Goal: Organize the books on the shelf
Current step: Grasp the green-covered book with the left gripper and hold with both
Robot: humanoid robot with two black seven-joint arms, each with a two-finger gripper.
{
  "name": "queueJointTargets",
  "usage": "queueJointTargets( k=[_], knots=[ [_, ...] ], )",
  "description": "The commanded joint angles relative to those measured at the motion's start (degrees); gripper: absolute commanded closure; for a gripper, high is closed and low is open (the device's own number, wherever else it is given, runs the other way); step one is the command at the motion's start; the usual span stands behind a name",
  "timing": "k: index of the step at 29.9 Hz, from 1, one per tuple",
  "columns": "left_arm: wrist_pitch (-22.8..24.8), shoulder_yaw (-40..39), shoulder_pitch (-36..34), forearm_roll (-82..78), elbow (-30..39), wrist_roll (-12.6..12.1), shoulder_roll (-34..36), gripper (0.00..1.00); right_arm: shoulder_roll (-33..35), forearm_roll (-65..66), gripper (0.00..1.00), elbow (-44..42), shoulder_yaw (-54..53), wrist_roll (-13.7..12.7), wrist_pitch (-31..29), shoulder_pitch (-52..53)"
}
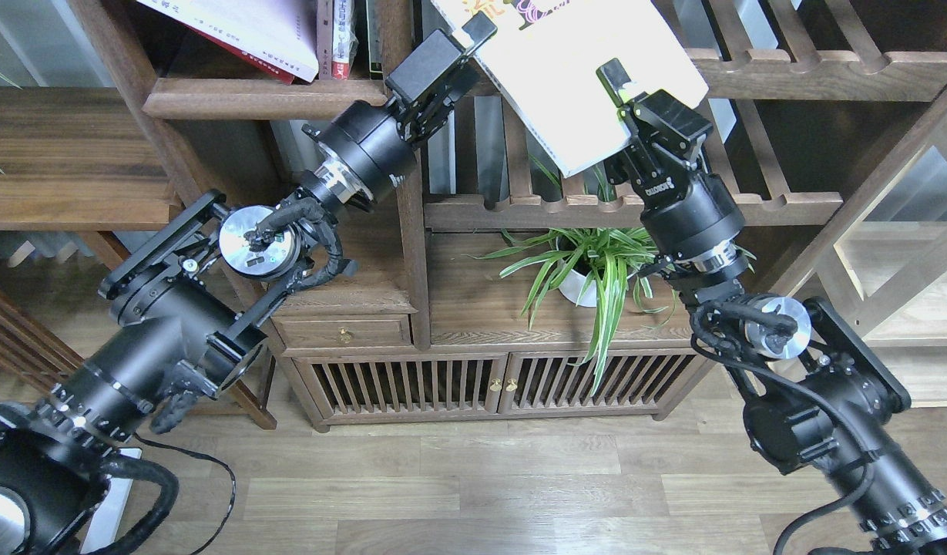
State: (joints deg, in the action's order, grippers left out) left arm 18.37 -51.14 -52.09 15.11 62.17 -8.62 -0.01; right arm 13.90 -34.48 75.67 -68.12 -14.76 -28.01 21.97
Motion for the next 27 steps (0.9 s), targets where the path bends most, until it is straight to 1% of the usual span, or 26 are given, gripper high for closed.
queueJointTargets(
  k=[1,8,16,24,27],
  knots=[
    [0.26,1.21,-0.29,-0.43,-0.21,0.1,0.01,0.02,0.07,0.12,0.96,0.0,0.0,0.08,0.01,-0.08],
    [0.88,4.11,-0.38,-0.17,0.06,0.18,0.01,0.02,-0.02,0.12,0.95,-0.09,0.0,0.09,0.01,-0.08],
    [4.04,4.11,-1.96,0.01,0.32,0.18,0.01,0.02,-0.63,0.29,0.95,-0.09,0.7,0.08,0.01,0.0],
    [4.57,4.2,-2.75,0.01,0.32,0.27,0.01,0.02,-2.83,2.22,0.95,-0.09,3.08,0.09,0.01,0.97],
    [4.48,4.11,-2.84,-0.26,0.23,0.18,0.01,0.05,-3.09,2.58,0.95,-0.09,3.08,0.09,0.01,0.97]
  ],
)
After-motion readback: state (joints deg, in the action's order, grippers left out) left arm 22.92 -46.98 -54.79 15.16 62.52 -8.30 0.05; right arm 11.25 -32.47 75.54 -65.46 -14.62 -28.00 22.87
